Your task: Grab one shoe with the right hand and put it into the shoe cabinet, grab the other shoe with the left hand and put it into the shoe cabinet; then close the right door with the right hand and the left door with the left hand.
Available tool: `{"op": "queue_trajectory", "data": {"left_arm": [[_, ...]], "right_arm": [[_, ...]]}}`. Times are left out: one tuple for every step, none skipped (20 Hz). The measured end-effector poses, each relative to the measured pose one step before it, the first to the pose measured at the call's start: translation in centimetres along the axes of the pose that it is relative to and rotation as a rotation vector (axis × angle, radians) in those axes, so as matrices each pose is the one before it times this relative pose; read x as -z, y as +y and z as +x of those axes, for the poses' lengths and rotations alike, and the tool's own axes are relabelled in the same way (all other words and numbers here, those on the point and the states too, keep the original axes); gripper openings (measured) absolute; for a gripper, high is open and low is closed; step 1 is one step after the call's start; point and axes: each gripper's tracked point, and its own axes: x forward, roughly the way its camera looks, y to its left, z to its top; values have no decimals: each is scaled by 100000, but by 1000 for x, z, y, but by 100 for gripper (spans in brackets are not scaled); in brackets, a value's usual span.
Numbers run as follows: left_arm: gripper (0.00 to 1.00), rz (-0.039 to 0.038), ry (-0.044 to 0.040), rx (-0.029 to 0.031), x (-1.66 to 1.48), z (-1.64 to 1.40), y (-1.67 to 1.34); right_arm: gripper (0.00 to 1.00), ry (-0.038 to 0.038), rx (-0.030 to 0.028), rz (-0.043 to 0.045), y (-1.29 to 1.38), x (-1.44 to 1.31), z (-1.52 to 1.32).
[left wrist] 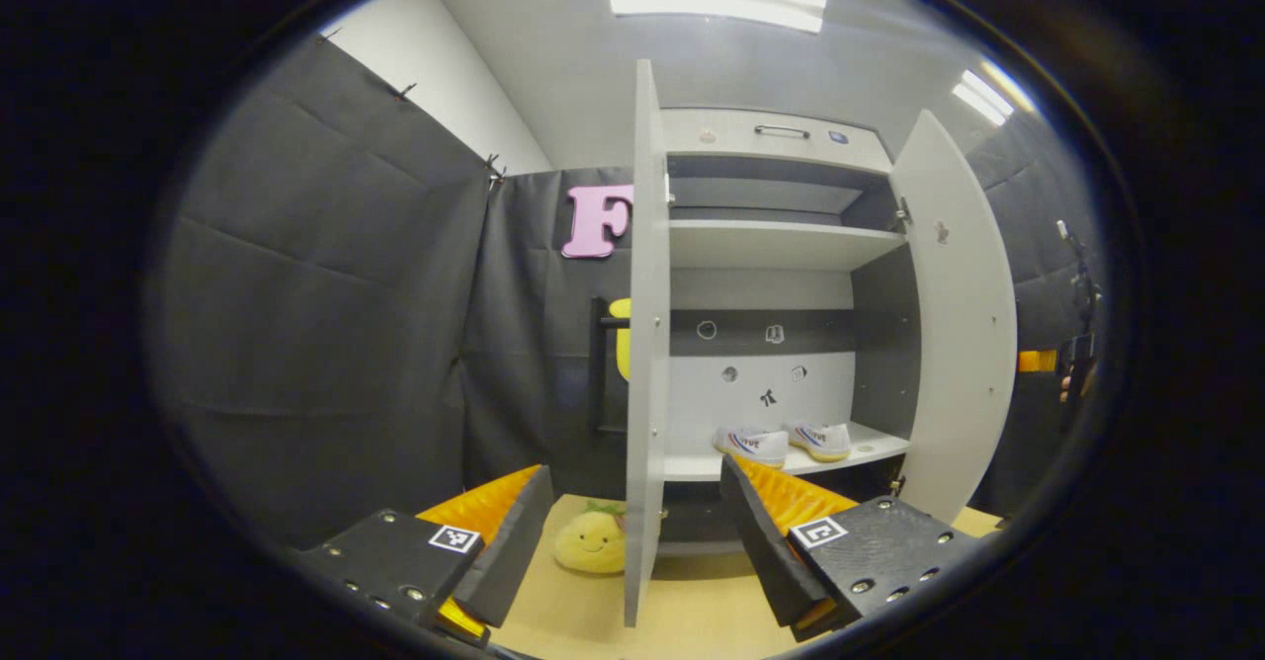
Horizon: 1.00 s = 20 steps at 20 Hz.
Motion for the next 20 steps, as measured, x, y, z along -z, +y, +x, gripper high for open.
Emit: {"op": "queue_trajectory", "data": {"left_arm": [[98,-126,83,-953,15,-413,771],[98,-61,178,-956,11,-208,678],[98,91,315,-995,210,-71,456],[98,205,383,-1024,95,-108,672],[98,179,308,-1359,139,-207,653],[99,11,439,-1113,201,-211,565],[99,-113,537,-1177,167,-89,663],[99,-116,942,-1076,420,-129,523],[99,-249,998,-740,297,7,494],[98,-183,1144,-1094,453,115,490],[99,-213,922,-1110,307,261,527],[98,-10,911,-1248,394,361,608],[99,-64,399,-1702,216,405,791],[99,-227,268,-1625,-24,141,860],[100,-438,347,-1687,-69,363,970],[100,-419,287,-1306,-132,441,854],[100,-213,538,-1453,27,672,700],[100,-158,346,-1109,-176,840,731],[100,-431,148,-622,-254,966,370],[100,-837,185,84,-532,1113,387]], "right_arm": [[98,-280,83,216,368,34,-20],[98,-313,105,-572,383,-55,6],[98,-326,20,-927,434,-37,-32],[98,-188,-135,-1147,485,121,50],[97,-126,-578,-1209,686,-40,27],[98,-31,-1008,-908,861,79,46],[98,623,-1349,-963,981,175,312],[97,581,-1972,-549,1096,202,244],[98,-269,-2435,361,1348,32,456],[98,352,-2494,-176,1233,197,646],[98,1214,-2018,-35,1071,496,502],[98,1289,-1984,-157,1103,555,428],[98,908,-1546,-312,1005,356,338],[98,257,-413,-867,653,170,169],[98,-580,1398,-1130,-62,34,4],[98,-902,1390,-655,-169,-154,-260],[99,-536,884,228,-212,-86,-326],[99,-619,1006,772,-341,-150,-379],[99,-609,911,777,-437,-118,-415],[98,-512,1677,723,-602,-123,-460]]}}
